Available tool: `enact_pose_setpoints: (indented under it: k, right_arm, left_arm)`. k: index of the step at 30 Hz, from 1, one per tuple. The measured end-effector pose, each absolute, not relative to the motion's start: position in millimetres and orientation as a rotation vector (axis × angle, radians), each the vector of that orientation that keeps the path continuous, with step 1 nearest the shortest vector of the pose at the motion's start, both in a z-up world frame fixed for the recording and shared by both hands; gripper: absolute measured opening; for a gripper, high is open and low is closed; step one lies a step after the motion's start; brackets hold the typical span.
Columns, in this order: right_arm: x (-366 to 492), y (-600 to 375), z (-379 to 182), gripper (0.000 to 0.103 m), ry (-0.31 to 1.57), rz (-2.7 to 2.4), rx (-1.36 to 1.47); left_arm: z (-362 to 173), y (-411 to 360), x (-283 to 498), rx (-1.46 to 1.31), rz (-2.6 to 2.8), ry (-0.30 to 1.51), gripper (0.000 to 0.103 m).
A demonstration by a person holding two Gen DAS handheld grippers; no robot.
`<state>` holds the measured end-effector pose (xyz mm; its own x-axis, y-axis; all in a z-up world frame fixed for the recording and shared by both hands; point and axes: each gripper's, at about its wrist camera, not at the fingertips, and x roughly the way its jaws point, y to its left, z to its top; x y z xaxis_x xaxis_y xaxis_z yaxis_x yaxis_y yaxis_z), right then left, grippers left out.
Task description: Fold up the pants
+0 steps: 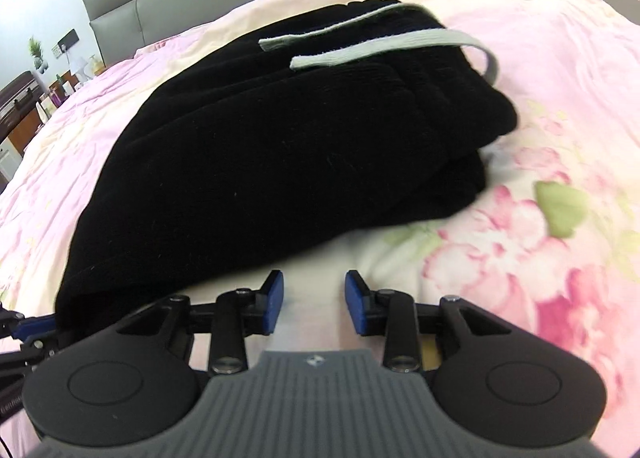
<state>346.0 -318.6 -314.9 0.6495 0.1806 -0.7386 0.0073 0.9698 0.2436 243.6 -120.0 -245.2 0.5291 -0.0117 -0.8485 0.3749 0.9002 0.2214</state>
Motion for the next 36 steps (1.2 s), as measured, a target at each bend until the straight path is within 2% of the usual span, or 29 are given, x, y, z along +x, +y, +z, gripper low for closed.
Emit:
enact_pose_setpoints:
  k: [2,4,8,13,18,23,29,33,36]
  right_arm:
    - [338,-325,-306,0.037,0.866,0.099,0.263]
    - [329,-334,-297,0.053,0.863,0.111,0.301]
    - [316,-363,-285,0.063,0.867,0.138,0.421]
    - [333,-406,-261,0.075,0.879,0.142,0.511]
    - [379,-437,-227,0.084,0.861,0.193,0.469]
    - [443,-461,-231,0.084,0.91,0.246,0.488]
    - [517,-480,-284,0.084,1.028,0.287,0.619]
    - [538,-490,-313,0.084,1.058,0.367,0.727]
    - [546,-488,-322,0.082,1.059,0.404,0.715]
  left_arm:
    - [-249,-111,235,0.417,-0.23,1.021,0.0]
    - [-239,-100,227,0.368,-0.206,1.014,0.002]
    - [-200,-75,240,0.164,-0.198,0.967,0.015]
    - [-160,-60,299,-0.052,-0.286,0.931,0.056]
    - [-151,-63,365,-0.164,-0.359,0.935,0.075]
    - [-181,-61,422,-0.246,-0.356,1.002,0.078]
    - [-226,-50,473,-0.409,-0.364,1.075,0.078]
    - [-249,-47,491,-0.473,-0.432,1.12,0.086]
    - [-265,-49,498,-0.515,-0.464,1.145,0.084]
